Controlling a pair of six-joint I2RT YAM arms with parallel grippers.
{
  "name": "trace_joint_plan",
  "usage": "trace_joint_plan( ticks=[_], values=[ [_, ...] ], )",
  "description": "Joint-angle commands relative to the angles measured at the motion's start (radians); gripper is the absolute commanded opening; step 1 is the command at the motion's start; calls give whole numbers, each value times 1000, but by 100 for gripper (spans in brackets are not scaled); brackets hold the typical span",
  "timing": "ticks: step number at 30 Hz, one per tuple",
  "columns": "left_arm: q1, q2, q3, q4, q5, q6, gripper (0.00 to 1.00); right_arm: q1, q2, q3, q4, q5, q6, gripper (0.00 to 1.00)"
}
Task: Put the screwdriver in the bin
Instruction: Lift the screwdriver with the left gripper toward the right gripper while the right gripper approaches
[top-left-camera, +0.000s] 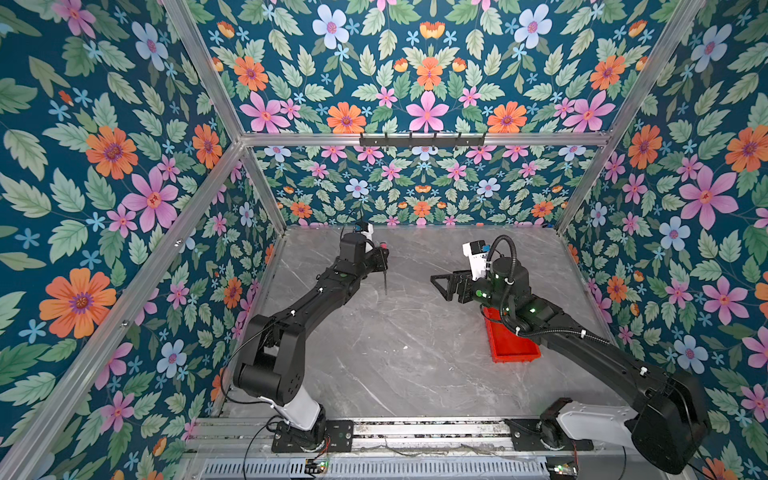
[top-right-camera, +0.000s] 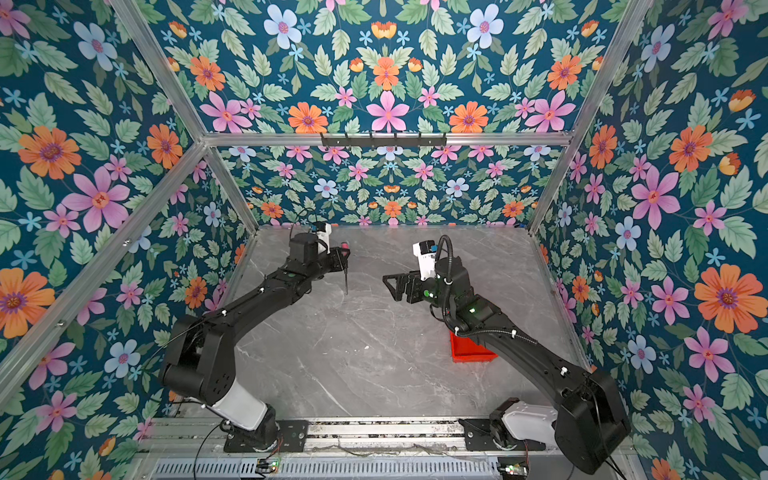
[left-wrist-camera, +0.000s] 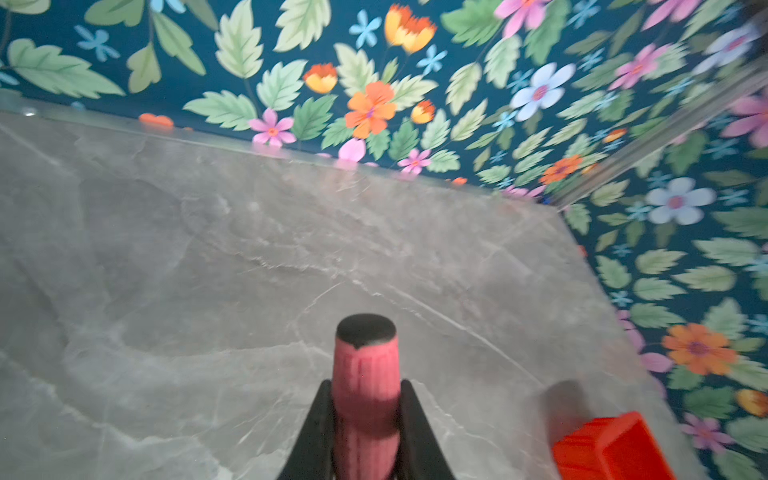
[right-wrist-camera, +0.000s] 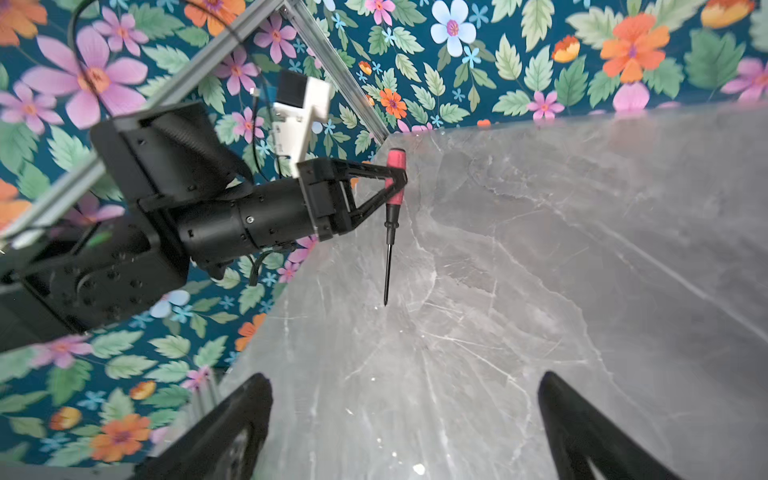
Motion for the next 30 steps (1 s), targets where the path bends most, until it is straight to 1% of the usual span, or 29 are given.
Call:
trace_joint_plan(
  ticks=[1, 6, 9, 13, 16, 20, 24, 27, 28, 30],
  values=[
    [6, -37, -29, 187, 175, -125, 0, -8, 30, 4, 128, -135, 209, 99],
    [6, -52, -56, 357, 326, -249, 0, -9, 104, 6, 315, -187, 279, 99],
    [5, -51, -76, 442, 391, -302, 0, -9, 152, 33, 371, -225, 298, 99],
    [3, -60, -106, 544, 446, -365, 0, -8, 204, 67, 405, -265, 297, 91],
    [3, -62, -127, 640, 472, -438, 0, -8, 238, 85, 402, -282, 294, 81],
    [-6, -51, -139, 729, 487, -523, 0, -2, 286, 108, 412, -300, 283, 54],
    [-17, -44, -149, 787, 487, -566, 0, 17, 312, 140, 381, -299, 234, 42],
    [-22, -45, -152, 793, 489, -569, 0, 26, 328, 148, 384, -300, 236, 35],
    [-23, -45, -154, 796, 491, -569, 0, 27, 333, 148, 390, -299, 241, 31],
    [-26, -46, -157, 798, 497, -571, 0, 28, 340, 147, 401, -295, 253, 25]
  ],
)
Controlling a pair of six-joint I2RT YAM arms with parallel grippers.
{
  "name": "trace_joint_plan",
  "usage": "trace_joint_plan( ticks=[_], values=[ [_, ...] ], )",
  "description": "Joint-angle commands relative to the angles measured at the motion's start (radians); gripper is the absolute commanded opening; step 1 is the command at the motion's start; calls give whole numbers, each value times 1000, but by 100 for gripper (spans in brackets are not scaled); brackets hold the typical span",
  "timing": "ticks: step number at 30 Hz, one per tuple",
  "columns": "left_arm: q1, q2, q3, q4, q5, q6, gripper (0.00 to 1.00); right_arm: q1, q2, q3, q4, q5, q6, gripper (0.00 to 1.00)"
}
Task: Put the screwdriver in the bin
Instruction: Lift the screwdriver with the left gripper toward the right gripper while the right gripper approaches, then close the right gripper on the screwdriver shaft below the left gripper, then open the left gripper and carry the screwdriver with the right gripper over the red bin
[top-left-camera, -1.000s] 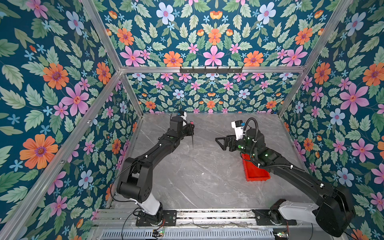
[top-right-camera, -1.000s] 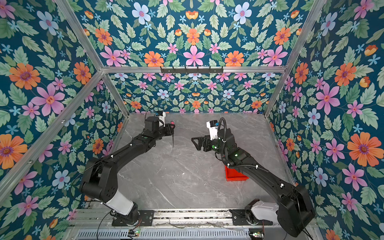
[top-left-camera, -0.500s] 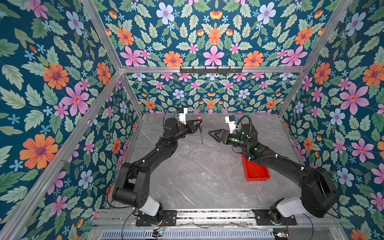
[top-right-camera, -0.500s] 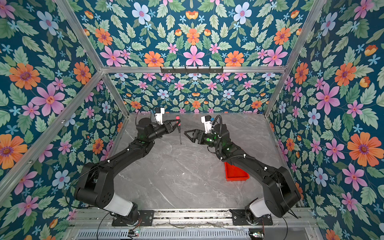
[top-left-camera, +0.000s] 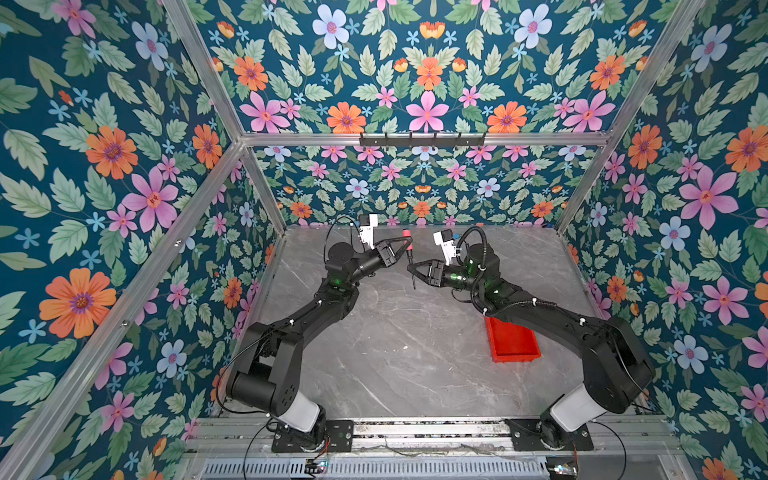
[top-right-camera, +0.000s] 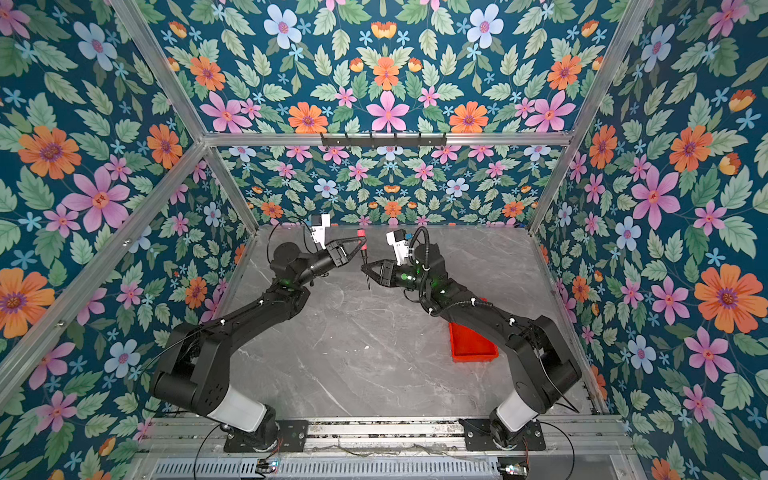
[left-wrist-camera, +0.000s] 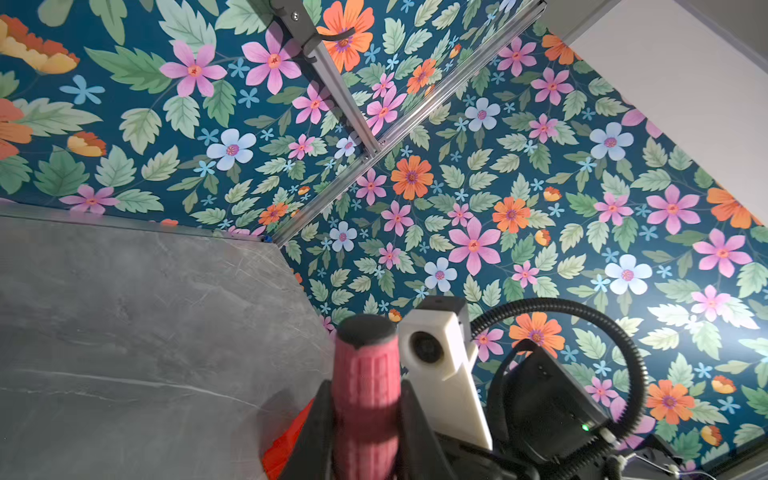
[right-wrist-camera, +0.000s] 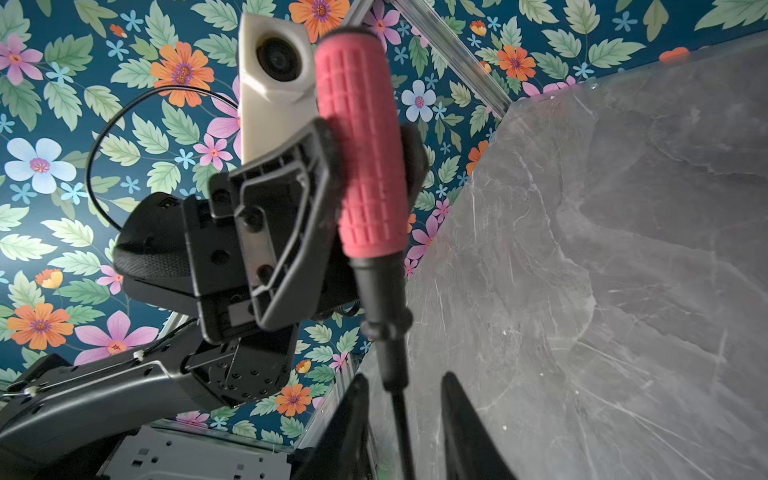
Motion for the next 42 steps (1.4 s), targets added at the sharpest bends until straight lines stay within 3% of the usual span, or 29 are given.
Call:
trace_joint_plan(
  ticks=[1, 8, 12, 15, 18, 22, 27, 32, 37, 42],
  values=[
    [-2, -6, -4, 64, 23, -15, 0, 2, 8, 4, 42, 1, 10, 22],
    [-2, -8, -23, 62, 25, -5, 0, 2, 4, 10, 40, 28, 6, 0],
    [-2, -17, -34, 58, 24, 44, 3, 2, -10, 9, 8, 18, -25, 0],
    [-3, -36, -45, 38, 7, 91, 27, 2, -41, -3, -46, 37, -70, 0],
    [-4, -53, -55, 38, 3, 144, 70, 1, -82, -20, -99, 64, -117, 0],
    [-3, -98, -88, 38, -38, 254, 100, -4, -151, -50, -225, 122, -212, 0],
    [-17, -181, -142, -32, -106, 518, 100, -12, -271, -74, -530, 289, -403, 0],
    [-63, -227, -141, -199, -133, 816, 100, -15, -381, -79, -880, 544, -509, 0],
    [-111, -223, -139, -255, -72, 1013, 100, -23, -511, -155, -1079, 740, -385, 0],
    [-146, -182, -126, -262, 46, 1102, 100, -60, -658, -268, -1219, 823, -160, 0]
  ],
)
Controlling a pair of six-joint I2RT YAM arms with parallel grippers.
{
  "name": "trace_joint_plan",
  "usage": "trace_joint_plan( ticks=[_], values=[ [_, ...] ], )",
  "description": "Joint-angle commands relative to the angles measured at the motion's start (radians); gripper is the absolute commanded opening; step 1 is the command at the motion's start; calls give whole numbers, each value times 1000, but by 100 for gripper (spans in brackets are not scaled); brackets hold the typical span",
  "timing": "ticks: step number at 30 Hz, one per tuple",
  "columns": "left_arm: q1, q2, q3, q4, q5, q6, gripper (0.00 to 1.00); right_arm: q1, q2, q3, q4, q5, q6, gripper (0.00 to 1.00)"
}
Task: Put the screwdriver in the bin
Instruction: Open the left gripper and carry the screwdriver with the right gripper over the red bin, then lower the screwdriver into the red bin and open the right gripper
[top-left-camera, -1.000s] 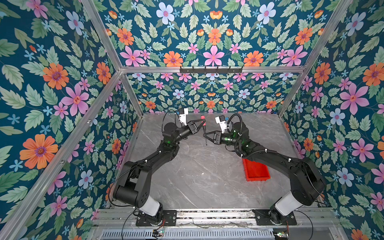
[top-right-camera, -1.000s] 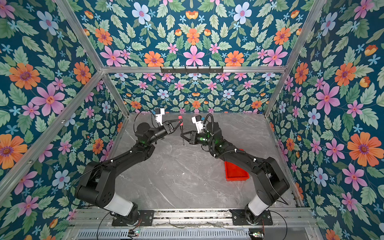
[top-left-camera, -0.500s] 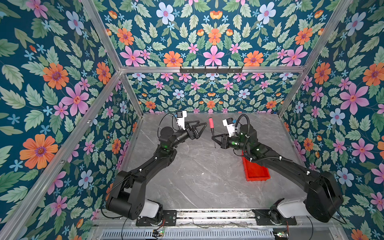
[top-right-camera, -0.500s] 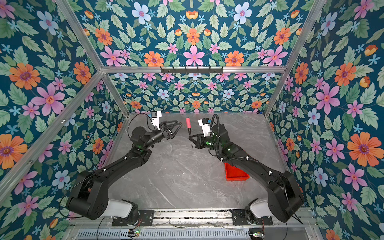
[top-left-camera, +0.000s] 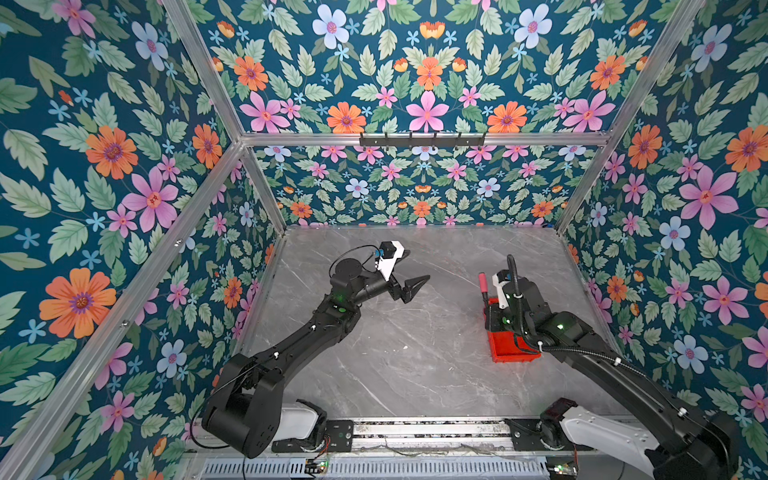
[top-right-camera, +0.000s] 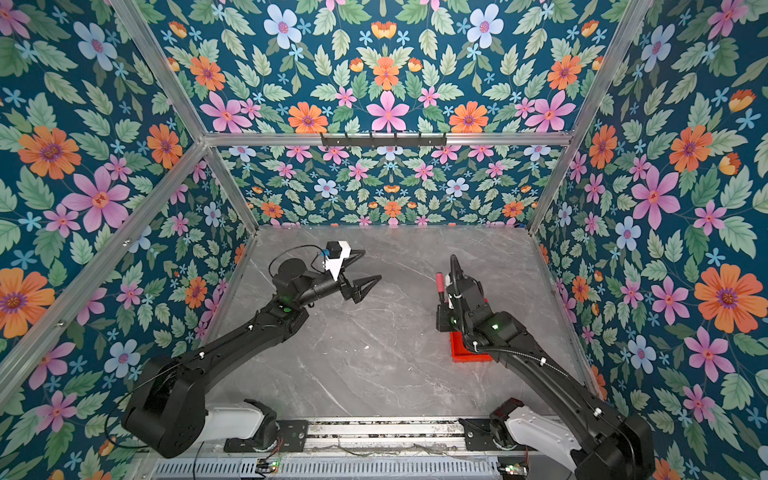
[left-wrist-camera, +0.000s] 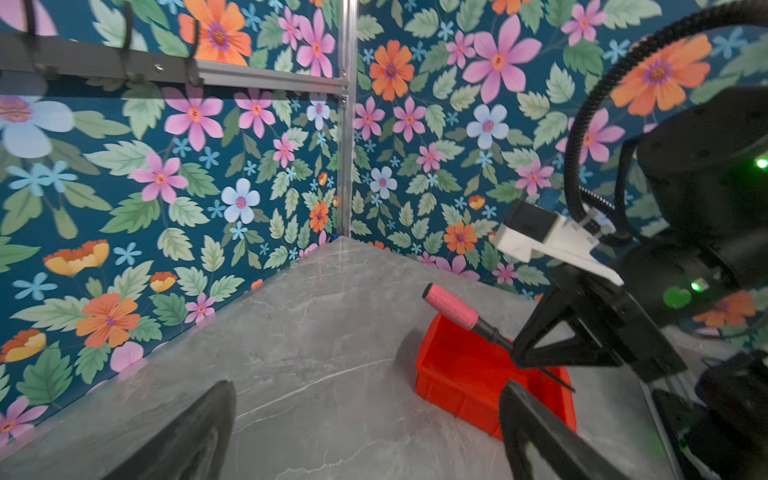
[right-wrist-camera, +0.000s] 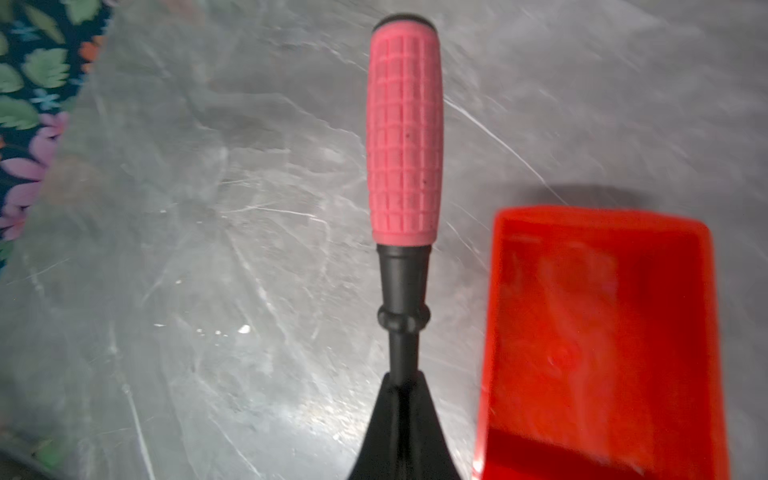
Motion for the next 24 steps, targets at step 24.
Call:
trace_joint_plan(
  ticks=[24],
  values=[
    [-109, 66, 104, -303, 130, 350, 100, -199, 110, -160, 77, -18, 312, 0]
  ],
)
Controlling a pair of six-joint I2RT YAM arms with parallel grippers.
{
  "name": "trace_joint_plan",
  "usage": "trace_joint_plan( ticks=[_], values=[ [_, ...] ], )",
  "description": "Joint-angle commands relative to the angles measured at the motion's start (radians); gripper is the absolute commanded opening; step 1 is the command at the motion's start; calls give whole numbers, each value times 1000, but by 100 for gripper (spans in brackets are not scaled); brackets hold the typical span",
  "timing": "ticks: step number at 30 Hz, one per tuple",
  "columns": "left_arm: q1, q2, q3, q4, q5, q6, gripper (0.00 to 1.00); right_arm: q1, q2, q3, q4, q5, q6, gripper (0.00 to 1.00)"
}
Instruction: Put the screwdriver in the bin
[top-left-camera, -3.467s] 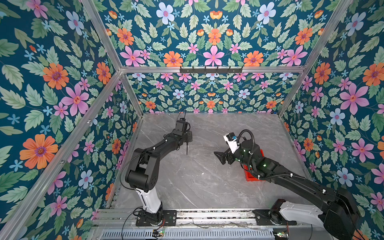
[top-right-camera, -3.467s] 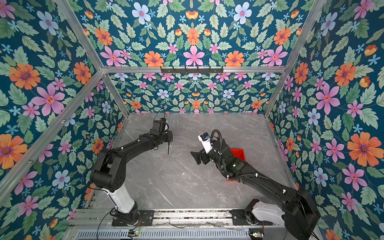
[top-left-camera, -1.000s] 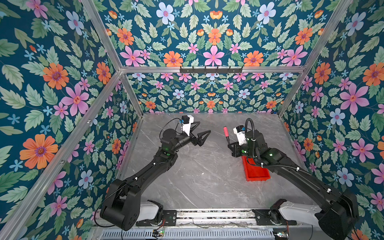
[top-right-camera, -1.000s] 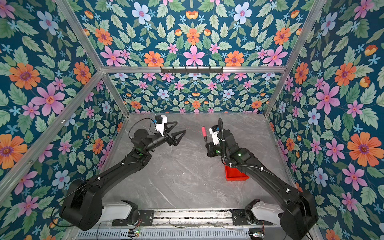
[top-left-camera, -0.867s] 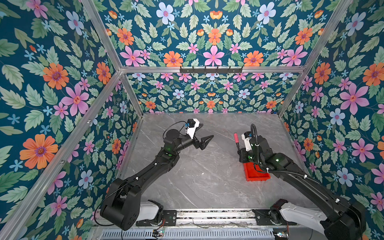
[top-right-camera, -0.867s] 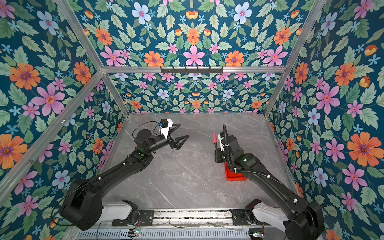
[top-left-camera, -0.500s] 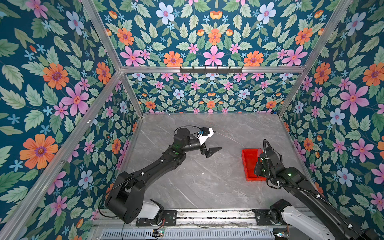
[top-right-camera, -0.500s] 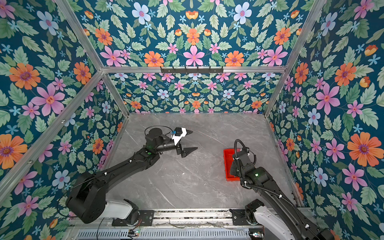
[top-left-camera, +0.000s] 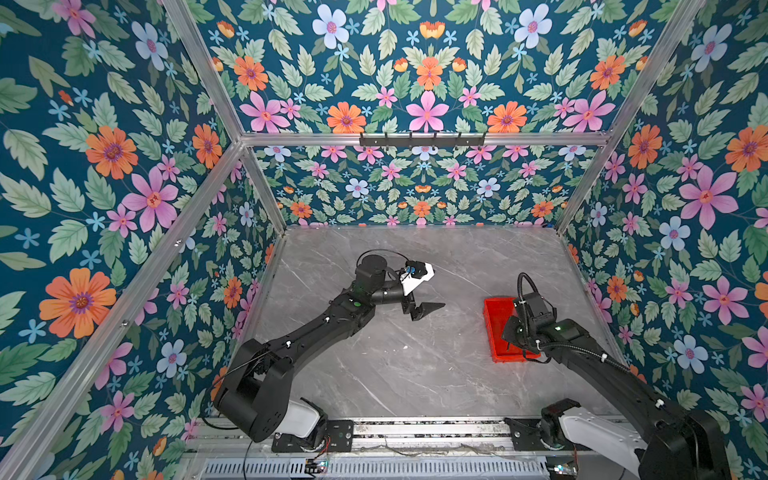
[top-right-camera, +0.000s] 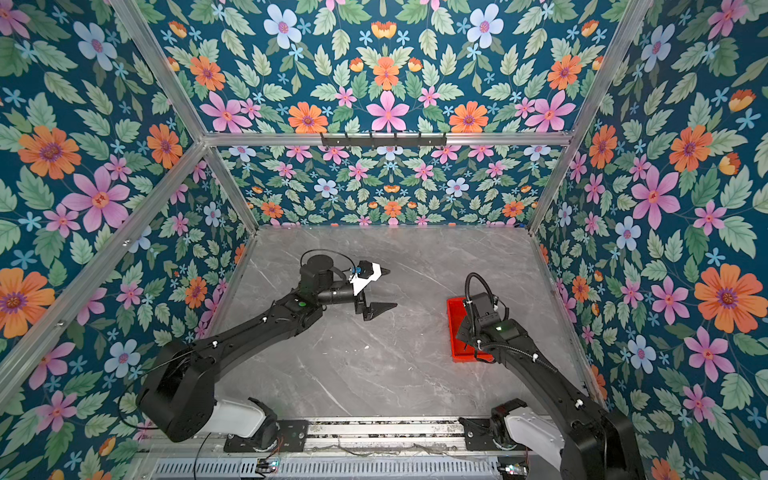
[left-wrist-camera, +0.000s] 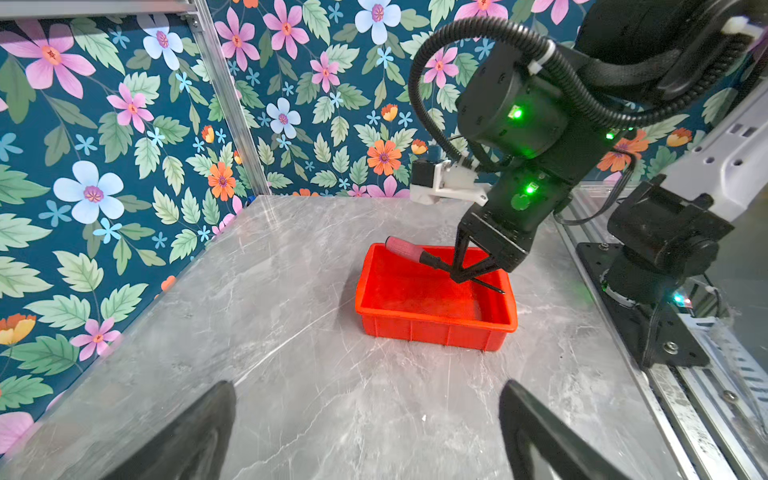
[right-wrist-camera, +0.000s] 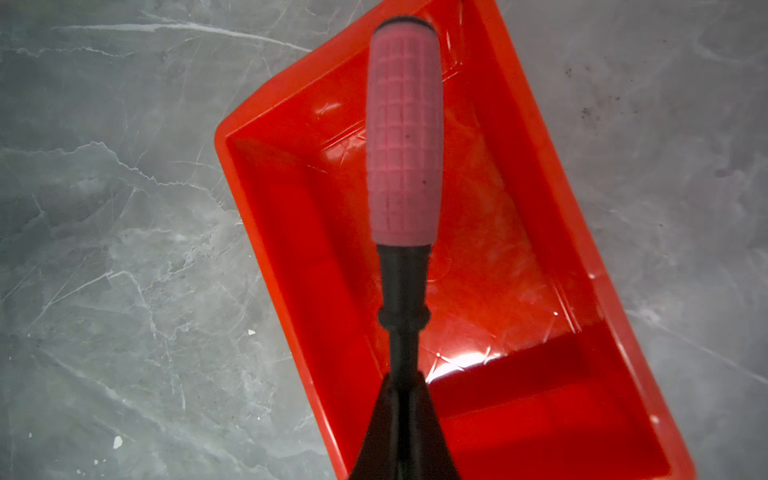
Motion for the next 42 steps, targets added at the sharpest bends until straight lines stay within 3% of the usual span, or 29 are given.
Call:
trace_joint_plan(
  ticks=[1, 15, 16, 21, 25, 31, 35, 42],
  values=[
    [-5, -10, -1, -13, 2, 21, 100, -2, 43, 11, 71, -12, 30, 0],
    [-13, -7, 10, -67, 2, 66, 100, -9, 225, 32, 134, -3, 44, 0],
    [-13, -6, 10, -67, 1, 66, 100, -10, 230, 33, 135, -3, 44, 3],
    [-13, -9, -2, -53, -20, 58, 100, -10, 205, 40, 109, 9, 32, 38],
    [-1, -19, -37, 14, -60, 8, 100, -10, 135, 39, 92, 13, -11, 59],
    [128, -19, -121, 209, -111, -215, 100, -13, -5, 41, 153, 25, -158, 86],
    [277, -33, -201, 296, -239, -331, 100, -38, -58, 24, 300, 57, -317, 95],
    [468, -118, -335, 226, -632, -284, 100, -153, -47, -46, 597, 80, -507, 99]
  ],
)
